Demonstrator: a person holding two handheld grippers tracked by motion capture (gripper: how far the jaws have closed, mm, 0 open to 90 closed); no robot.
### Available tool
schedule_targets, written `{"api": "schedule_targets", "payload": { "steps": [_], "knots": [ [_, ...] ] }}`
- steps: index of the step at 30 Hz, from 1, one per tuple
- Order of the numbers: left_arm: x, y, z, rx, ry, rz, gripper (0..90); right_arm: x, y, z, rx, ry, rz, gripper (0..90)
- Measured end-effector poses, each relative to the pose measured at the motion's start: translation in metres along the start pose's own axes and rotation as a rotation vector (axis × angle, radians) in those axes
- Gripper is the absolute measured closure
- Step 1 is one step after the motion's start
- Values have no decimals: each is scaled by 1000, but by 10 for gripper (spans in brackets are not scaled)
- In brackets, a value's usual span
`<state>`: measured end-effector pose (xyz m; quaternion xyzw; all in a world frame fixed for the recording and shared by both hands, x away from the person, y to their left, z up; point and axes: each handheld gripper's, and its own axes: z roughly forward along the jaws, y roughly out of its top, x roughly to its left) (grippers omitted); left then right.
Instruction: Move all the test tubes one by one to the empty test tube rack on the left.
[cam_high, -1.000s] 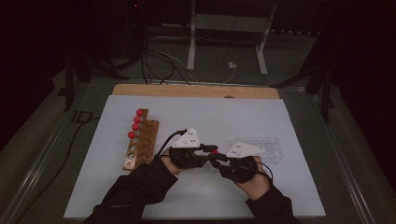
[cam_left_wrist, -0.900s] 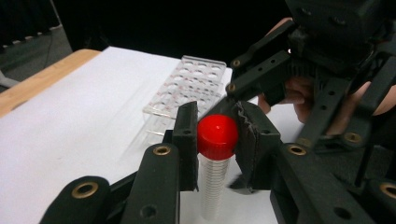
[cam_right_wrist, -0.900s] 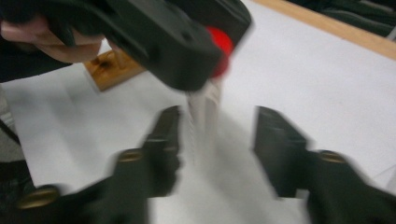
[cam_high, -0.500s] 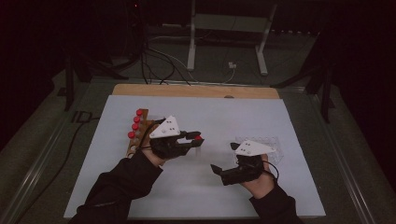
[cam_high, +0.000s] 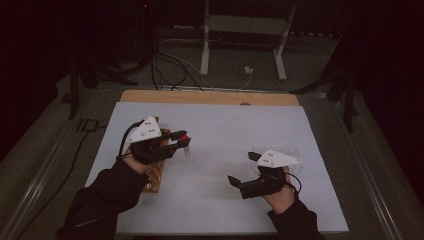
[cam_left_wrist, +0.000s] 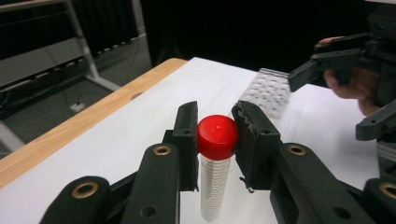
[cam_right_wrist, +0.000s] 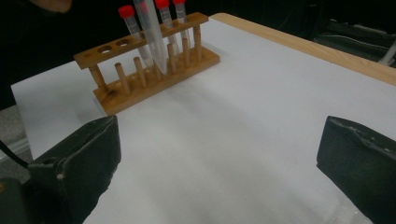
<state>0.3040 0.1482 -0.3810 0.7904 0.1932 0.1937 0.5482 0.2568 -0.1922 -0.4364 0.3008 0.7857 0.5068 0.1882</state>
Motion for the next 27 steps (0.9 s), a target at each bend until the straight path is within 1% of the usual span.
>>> {"api": "schedule_targets", "payload": {
  "steps": [7,15,24,27],
  "knots": [
    [11,-5,-24,5,64,-5,720,1,0,1,7,-1,-15,0],
    [21,-15,-50,22,129,-22,720,1,0,1,4,0,-12,0],
    [29,-24,-73,37,192,-32,720,1,0,0,0,1,-7,0],
    [32,-29,-79,34,209,-45,720,1,0,0,1,2,-7,0]
  ]
}}
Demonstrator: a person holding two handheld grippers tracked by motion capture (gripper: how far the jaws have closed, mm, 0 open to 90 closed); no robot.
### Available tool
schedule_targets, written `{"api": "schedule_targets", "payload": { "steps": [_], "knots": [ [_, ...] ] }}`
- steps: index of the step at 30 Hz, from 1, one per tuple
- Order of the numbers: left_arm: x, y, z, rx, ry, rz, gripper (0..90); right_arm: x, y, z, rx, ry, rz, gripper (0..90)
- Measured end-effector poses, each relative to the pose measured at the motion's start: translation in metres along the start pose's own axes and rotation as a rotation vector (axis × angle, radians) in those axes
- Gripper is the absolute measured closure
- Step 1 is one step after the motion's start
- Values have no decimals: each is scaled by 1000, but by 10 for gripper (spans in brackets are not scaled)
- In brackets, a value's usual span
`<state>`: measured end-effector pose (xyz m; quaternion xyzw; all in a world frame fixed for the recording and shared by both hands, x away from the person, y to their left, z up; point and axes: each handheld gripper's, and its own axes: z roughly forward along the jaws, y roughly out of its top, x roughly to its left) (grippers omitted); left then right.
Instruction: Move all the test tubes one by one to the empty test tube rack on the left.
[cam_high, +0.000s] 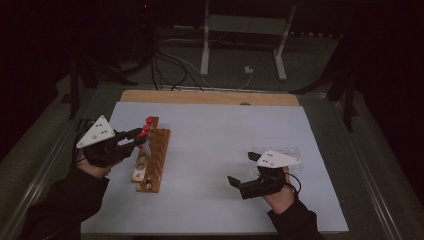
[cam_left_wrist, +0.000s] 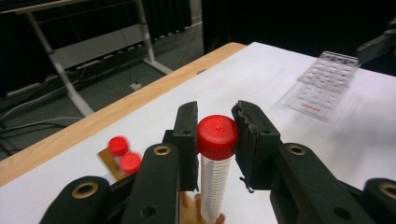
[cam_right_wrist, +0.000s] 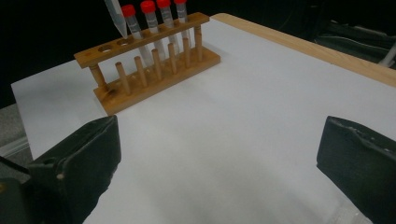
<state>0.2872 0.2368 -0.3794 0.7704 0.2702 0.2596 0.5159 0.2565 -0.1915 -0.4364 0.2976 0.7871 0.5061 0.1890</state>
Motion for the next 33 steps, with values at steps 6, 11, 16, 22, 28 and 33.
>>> {"api": "schedule_targets", "payload": {
  "steps": [6,11,16,22,28,33],
  "knots": [
    [8,-12,-7,3,32,-22,720,0,0,0,0,-4,-1,0],
    [11,-22,-8,4,41,-41,720,-1,0,0,1,-1,1,0],
    [10,-32,-3,14,39,-53,720,-1,-1,0,0,0,2,0],
    [9,-47,6,33,37,-62,720,-2,-2,1,4,4,2,0],
    [7,-59,14,68,39,-61,720,-2,-2,1,7,3,1,0],
    [7,-66,17,90,38,-62,720,-2,-2,0,4,2,5,0]
  ]
}}
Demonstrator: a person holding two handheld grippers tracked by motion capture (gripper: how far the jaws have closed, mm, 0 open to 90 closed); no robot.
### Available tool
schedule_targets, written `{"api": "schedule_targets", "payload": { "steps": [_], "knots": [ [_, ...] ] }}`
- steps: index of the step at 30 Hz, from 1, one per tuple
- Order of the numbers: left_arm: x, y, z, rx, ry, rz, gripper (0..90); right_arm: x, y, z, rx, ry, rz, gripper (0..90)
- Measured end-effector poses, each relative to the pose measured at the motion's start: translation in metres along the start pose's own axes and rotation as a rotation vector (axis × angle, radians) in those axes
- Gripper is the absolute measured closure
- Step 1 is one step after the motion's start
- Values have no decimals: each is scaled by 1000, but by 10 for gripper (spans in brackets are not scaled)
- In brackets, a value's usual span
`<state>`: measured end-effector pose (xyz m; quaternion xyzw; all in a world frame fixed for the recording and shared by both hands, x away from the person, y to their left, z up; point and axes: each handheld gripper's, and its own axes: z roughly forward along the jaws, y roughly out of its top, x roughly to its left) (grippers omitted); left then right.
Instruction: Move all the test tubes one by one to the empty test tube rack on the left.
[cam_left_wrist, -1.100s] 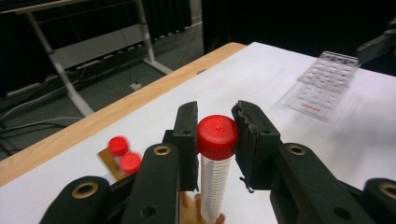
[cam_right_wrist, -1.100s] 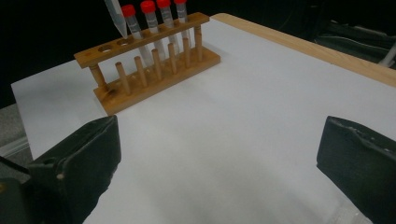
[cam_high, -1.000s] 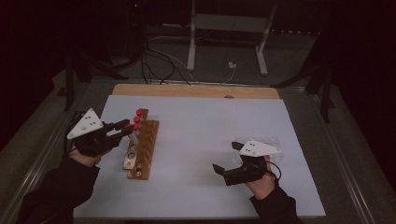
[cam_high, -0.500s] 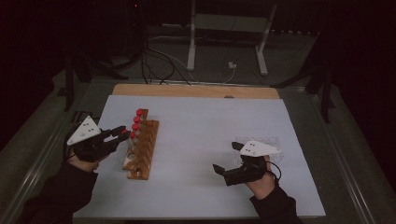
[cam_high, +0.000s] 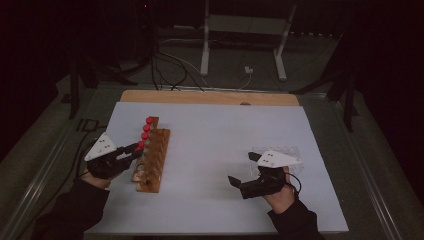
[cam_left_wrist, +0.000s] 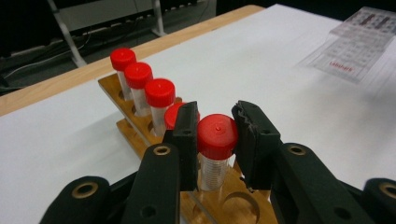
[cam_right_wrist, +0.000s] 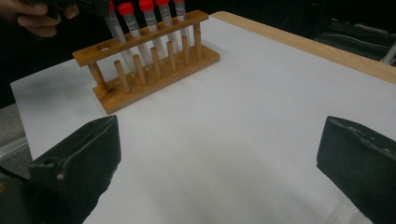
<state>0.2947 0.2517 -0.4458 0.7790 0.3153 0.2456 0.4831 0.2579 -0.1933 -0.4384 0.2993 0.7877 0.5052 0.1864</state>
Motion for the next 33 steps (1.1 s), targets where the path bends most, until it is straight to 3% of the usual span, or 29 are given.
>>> {"api": "schedule_targets", "payload": {
  "steps": [5,11,13,16,20,31,33],
  "knots": [
    [-2,-2,4,32,7,26,719,-1,0,0,-2,-2,3,0],
    [-1,-2,4,41,-5,26,716,-1,0,-2,-6,-4,2,0],
    [-1,-1,3,42,-27,17,700,-2,0,-2,-5,-4,4,0],
    [-3,2,2,43,-48,8,450,-3,0,-2,-5,-6,7,0],
    [-9,9,-1,29,-92,2,251,-3,0,-3,-6,-6,9,0],
    [-34,27,-1,-11,-181,25,18,-3,-1,-3,-6,-10,10,0],
    [-40,29,0,-21,-190,22,17,-4,-1,-4,-6,-11,8,0]
  ]
}}
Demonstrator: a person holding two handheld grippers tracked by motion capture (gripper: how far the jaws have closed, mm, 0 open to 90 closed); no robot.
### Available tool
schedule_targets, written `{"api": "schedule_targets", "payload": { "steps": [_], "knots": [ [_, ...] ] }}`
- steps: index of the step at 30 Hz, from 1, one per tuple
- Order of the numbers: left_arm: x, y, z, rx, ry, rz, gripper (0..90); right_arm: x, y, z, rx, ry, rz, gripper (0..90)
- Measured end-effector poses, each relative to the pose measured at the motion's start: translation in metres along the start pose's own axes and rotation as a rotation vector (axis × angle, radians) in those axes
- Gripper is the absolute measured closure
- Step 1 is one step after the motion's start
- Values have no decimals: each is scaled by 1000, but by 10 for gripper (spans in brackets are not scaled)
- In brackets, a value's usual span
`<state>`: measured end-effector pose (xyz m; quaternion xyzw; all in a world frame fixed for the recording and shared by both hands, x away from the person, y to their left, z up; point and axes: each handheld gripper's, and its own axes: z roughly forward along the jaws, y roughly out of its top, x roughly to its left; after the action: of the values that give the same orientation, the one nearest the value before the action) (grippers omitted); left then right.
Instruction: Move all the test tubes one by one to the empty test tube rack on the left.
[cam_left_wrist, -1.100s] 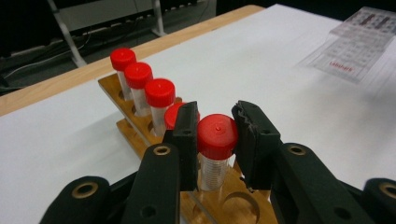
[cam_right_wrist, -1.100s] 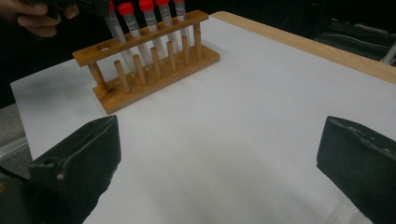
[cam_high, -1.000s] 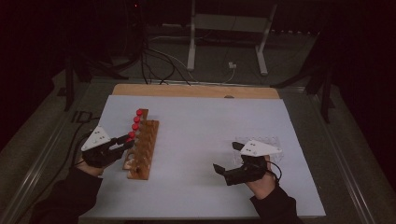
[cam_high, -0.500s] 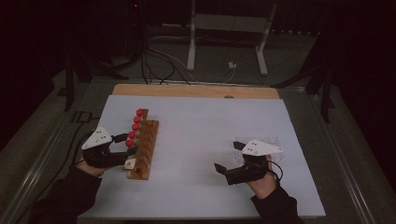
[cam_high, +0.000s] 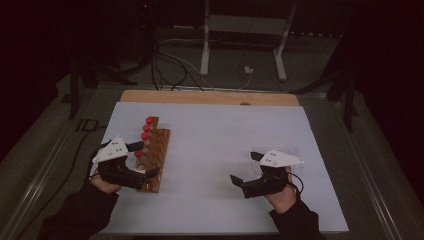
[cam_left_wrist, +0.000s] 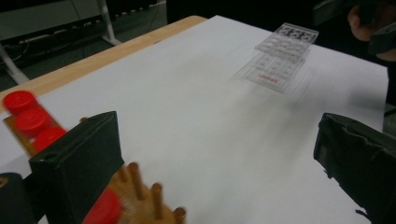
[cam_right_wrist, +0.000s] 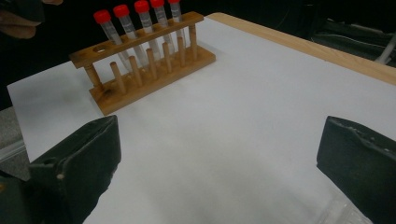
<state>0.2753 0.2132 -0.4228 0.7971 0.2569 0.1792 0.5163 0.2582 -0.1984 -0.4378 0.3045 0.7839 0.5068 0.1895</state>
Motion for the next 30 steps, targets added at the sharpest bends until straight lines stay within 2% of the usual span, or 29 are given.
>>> {"api": "schedule_targets", "payload": {
  "steps": [5,8,11,13,16,18,21,27,30],
  "knots": [
    [-14,2,5,-14,-43,19,17,-1,-1,-1,-1,-2,2,0],
    [-24,1,11,-1,-66,37,17,-1,-1,-1,-2,-4,4,0],
    [-33,-4,19,12,-88,41,17,-2,-1,-1,-3,-4,5,0],
    [-36,-8,25,22,-118,34,17,-2,-1,-1,-4,-4,5,0],
    [-42,-14,33,37,-135,31,17,-2,-1,-1,-6,-3,5,0],
    [-48,-18,39,56,-140,43,17,-2,-2,-2,-9,-6,4,0],
    [-56,-24,46,60,-152,39,17,-2,-2,-2,-10,-11,4,0],
    [-64,-37,55,36,-137,17,17,-2,-3,-1,-7,-10,3,0],
    [-67,-46,58,21,-93,12,17,-2,-5,-1,-6,-11,1,0]
  ]
}}
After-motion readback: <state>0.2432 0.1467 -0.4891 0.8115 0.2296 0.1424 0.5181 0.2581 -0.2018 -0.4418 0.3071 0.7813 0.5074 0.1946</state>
